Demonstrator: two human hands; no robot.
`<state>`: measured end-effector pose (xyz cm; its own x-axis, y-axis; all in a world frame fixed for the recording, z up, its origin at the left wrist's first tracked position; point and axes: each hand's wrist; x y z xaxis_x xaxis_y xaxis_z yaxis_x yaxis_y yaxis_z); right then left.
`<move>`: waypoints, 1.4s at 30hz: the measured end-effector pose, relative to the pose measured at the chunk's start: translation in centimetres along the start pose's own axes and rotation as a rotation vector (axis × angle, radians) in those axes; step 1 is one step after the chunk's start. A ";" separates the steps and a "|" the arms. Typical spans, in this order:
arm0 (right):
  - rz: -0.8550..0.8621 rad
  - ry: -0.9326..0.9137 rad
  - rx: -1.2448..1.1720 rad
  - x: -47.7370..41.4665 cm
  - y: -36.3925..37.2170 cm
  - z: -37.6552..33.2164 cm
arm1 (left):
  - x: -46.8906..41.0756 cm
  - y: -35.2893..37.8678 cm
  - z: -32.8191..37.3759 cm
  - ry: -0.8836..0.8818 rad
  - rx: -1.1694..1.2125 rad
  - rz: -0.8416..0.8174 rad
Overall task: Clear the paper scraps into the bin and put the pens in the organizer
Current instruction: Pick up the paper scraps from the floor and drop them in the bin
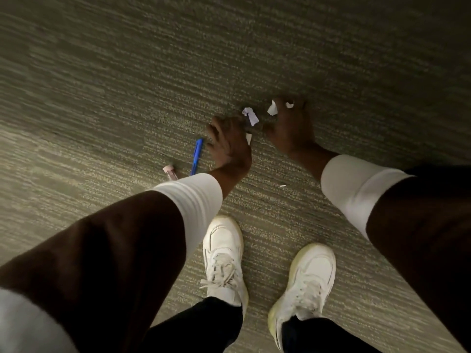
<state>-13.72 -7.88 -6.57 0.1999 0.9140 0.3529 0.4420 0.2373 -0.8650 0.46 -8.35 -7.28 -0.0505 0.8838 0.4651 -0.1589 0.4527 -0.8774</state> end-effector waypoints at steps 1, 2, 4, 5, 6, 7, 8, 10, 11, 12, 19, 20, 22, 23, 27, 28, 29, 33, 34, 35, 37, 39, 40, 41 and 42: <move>0.000 -0.036 0.040 -0.2 0.3 -0.9 | 0.1 0.1 -0.3 -0.011 -0.020 0.010; 0.001 -0.060 0.078 -0.5 0.7 -1.7 | 0.2 0.2 -0.6 -0.024 -0.035 0.010; -0.008 -0.089 0.126 -1.2 1.2 -3.1 | 0.5 0.5 -1.0 -0.021 -0.047 -0.006; -0.016 -0.110 0.147 -1.5 1.5 -3.7 | 0.6 0.6 -1.2 -0.003 -0.044 -0.009; -0.027 -0.135 0.174 -1.8 1.7 -4.1 | 0.7 0.8 -1.4 0.022 -0.030 -0.008; -0.037 -0.161 0.211 -1.9 1.9 -4.5 | 0.7 1.0 -1.5 0.048 -0.006 -0.005; -0.040 -0.185 0.255 -2.1 2.0 -4.7 | 0.6 1.2 -1.7 0.071 0.020 0.000; -0.050 -0.228 0.322 -2.3 2.1 -4.8 | 0.3 1.6 -1.8 0.114 0.062 0.014; -0.068 -0.247 0.328 -2.3 2.1 -4.6 | 0.1 1.7 -1.9 0.135 0.077 0.009; -0.091 -0.261 0.319 -2.3 2.1 -4.4 | 0.0 1.8 -1.9 0.156 0.084 -0.006; -0.037 -0.093 0.048 1.4 -0.7 -0.5 | 1.8 0.5 -1.6 0.212 0.086 -0.059; -0.030 -0.065 0.016 2.4 -1.5 0.0 | 2.4 -0.1 -1.4 0.221 0.085 -0.062; -0.015 -0.018 -0.040 4.7 -3.6 0.9 | 4.1 -1.6 -0.7 0.229 0.086 -0.068; -0.005 0.006 -0.073 6.0 -4.7 1.3 | 5.1 -2.5 -0.3 0.234 0.093 -0.074; -0.006 0.095 -0.124 11.0 -8.5 2.7 | 9.4 -5.8 1.7 0.284 0.109 -0.127; -0.019 0.132 -0.141 12.2 -9.4 2.9 | 10.7 -6.7 2.3 0.292 0.132 -0.133; -0.030 0.174 -0.161 13.5 -10.4 3.1 | 12.0 -7.6 2.9 0.299 0.152 -0.133; -0.002 0.255 -0.245 18.6 -14.3 3.1 | 17.2 -11.0 5.8 0.336 0.149 -0.151; 0.005 0.271 -0.238 19.8 -15.2 2.9 | 18.3 -11.7 6.5 0.342 0.149 -0.162; 0.007 0.301 -0.233 20.8 -16.0 2.8 | 19.3 -12.3 7.1 0.352 0.146 -0.169; 0.003 0.371 -0.264 22.9 -17.5 2.6 | 21.4 -13.5 7.9 0.380 0.153 -0.178; 0.004 0.421 -0.323 25.1 -18.9 2.5 | 23.3 -14.5 8.5 0.380 0.176 -0.199; 0.019 0.434 -0.360 26.2 -19.5 2.4 | 24.2 -14.9 8.8 0.359 0.201 -0.209; 0.047 0.442 -0.393 27.2 -20.2 2.4 | 25.0 -15.3 9.1 0.331 0.240 -0.216; 0.082 0.450 -0.419 28.2 -20.9 2.3 | 25.8 -15.9 9.7 0.305 0.278 -0.227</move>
<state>-19.36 13.73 20.67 0.5568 0.6737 0.4859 0.6971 -0.0608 -0.7144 -7.84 6.15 19.79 0.3020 0.7791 0.5494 -0.3925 0.6268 -0.6731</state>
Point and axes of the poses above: each hand's wrist, its own x-axis away from the middle knuckle, its own y-axis out of the palm, z = x × y, and after that the axes turned 1 degree about -z, right-handed
